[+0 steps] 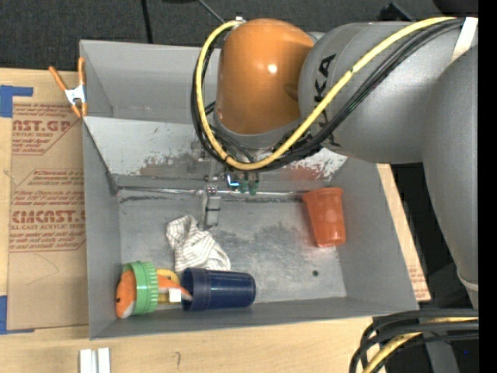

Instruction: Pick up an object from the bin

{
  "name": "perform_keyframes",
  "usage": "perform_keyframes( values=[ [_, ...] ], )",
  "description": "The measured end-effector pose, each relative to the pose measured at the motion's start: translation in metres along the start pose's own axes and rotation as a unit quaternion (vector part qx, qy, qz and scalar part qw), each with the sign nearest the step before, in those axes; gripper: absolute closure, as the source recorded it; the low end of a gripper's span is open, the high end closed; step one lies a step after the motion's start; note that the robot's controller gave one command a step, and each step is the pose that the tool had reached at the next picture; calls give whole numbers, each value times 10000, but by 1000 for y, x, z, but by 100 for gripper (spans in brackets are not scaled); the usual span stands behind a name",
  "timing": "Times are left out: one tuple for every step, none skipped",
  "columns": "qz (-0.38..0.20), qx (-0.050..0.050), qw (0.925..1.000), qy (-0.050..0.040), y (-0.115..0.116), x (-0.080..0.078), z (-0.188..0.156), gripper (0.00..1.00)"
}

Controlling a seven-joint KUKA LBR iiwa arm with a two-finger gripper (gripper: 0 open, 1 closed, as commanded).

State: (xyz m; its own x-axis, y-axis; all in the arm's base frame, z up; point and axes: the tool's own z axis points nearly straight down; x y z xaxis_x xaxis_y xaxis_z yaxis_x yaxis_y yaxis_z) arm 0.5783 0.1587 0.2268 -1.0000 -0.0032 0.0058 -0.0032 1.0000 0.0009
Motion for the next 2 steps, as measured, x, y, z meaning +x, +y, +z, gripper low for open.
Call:
perform_keyframes(
  values=[
    [8,-5,10000,-39,-1,-2,-5,0],
    [-27,-11,10000,-66,-1,0,-2,0]
  ],
)
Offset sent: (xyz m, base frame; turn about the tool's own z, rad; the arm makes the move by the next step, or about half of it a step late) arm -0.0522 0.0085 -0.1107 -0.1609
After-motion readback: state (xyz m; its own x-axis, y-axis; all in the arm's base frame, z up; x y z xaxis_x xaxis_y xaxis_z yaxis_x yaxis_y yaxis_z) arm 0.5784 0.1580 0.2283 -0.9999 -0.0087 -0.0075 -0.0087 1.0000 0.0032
